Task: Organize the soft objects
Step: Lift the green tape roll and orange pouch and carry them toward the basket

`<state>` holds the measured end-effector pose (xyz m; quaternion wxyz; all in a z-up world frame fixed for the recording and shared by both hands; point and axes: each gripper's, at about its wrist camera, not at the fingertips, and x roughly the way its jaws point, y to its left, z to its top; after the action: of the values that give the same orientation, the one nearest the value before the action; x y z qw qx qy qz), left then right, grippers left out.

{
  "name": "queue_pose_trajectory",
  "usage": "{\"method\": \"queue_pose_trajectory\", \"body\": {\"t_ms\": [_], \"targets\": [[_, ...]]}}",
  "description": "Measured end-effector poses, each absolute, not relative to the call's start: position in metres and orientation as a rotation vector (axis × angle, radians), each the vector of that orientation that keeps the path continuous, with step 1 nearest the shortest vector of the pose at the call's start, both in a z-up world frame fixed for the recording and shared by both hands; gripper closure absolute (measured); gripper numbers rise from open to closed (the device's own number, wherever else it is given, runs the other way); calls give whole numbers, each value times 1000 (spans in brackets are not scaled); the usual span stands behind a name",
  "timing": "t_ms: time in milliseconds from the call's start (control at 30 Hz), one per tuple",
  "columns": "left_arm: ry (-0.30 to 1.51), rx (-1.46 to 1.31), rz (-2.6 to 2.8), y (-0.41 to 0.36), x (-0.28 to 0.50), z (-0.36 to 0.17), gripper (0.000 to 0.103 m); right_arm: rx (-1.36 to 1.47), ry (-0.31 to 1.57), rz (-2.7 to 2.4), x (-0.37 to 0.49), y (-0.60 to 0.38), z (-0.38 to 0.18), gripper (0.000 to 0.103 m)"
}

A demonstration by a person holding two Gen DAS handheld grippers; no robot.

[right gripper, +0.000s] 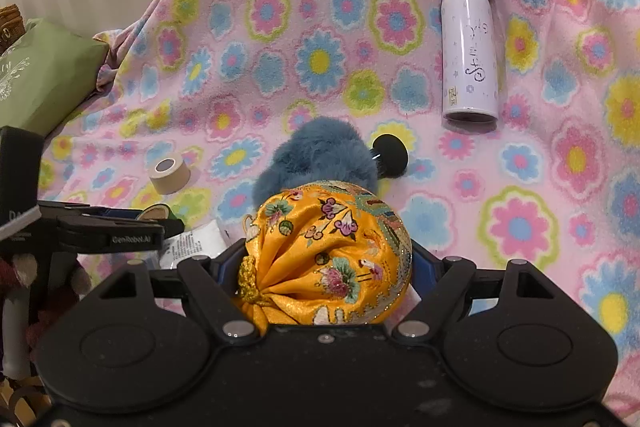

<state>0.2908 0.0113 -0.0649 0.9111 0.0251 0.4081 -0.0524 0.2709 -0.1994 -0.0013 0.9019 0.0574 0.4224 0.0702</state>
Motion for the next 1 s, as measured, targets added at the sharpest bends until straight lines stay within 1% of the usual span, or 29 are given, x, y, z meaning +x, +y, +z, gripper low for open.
{"method": "queue_pose_trajectory", "body": {"t_ms": [133, 233, 433, 567, 800, 1000], "targets": [[817, 33, -98, 14, 288, -53, 56, 120, 863, 144, 270, -200, 3, 24], [777, 25, -103, 15, 278, -33, 56, 121, 839, 145, 265, -200, 14, 23], [680, 18, -114, 11, 236, 20, 56, 135, 770, 148, 244, -200, 47, 23], [647, 4, -132, 7, 201, 47, 56, 143, 714, 157, 215, -199, 74, 23], [616, 14, -136, -5, 134, 68, 56, 176, 628, 185, 150, -199, 115, 23], [590, 10, -143, -15, 76, 69, 55, 188, 598, 197, 94, -199, 129, 23]]}}
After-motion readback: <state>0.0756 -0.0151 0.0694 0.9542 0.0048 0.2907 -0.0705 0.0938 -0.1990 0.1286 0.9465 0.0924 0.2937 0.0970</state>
